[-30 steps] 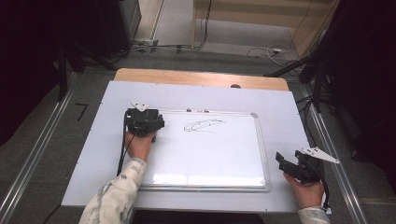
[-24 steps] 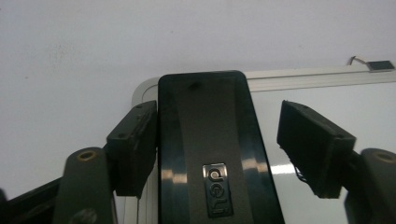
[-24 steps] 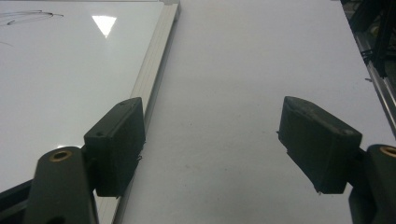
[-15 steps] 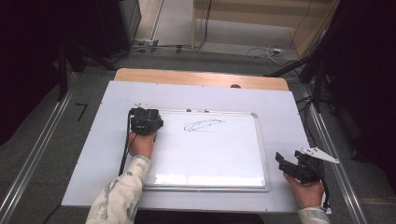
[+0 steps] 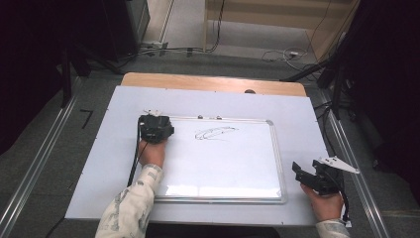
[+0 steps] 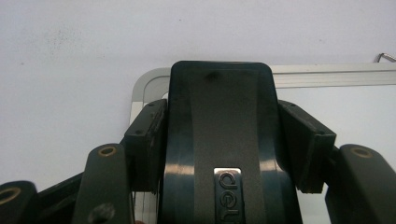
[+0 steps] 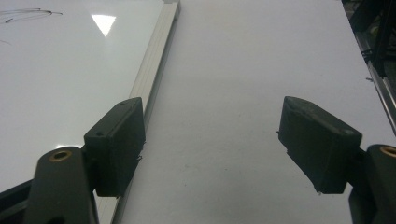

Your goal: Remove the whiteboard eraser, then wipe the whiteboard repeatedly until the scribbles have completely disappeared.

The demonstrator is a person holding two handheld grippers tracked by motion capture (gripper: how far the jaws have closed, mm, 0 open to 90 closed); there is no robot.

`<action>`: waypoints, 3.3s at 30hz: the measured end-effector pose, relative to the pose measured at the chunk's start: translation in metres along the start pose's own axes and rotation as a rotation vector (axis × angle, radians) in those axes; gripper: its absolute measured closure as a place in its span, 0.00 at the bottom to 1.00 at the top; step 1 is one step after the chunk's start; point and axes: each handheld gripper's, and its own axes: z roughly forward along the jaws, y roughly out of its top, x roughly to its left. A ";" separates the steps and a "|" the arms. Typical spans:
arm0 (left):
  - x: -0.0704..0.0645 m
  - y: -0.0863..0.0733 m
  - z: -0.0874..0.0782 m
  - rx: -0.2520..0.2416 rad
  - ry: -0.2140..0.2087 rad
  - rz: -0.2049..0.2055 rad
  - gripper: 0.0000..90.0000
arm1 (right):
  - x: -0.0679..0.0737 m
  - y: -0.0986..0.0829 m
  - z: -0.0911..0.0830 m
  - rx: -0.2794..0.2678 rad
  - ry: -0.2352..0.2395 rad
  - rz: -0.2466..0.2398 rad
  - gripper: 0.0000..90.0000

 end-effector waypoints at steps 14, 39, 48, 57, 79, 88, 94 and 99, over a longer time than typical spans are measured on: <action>-0.005 0.001 -0.017 -0.037 -0.060 0.068 0.45 | -0.001 0.000 0.000 -0.001 -0.001 0.001 0.24; -0.006 -0.009 -0.049 -0.077 -0.183 0.068 0.45 | 0.001 0.001 0.003 0.002 0.003 0.003 0.24; -0.008 -0.008 -0.050 -0.076 -0.193 0.063 0.45 | 0.001 0.001 0.002 0.000 0.002 0.002 0.24; -0.023 -0.008 -0.043 -0.057 -0.227 0.071 0.45 | 0.003 0.002 0.004 0.005 0.007 -0.005 0.24; -0.051 -0.006 -0.020 -0.005 -0.256 0.113 0.45 | 0.002 0.002 0.004 0.003 0.009 -0.006 0.24; -0.060 -0.003 -0.016 -0.005 -0.238 0.146 0.45 | 0.001 0.002 0.003 0.002 0.014 -0.008 0.24; -0.066 -0.001 -0.013 -0.004 -0.213 0.163 0.45 | 0.001 0.002 0.003 0.000 0.015 -0.003 0.24; -0.068 0.000 -0.010 -0.001 -0.198 0.169 0.45 | 0.001 0.001 0.002 0.000 0.015 0.001 0.24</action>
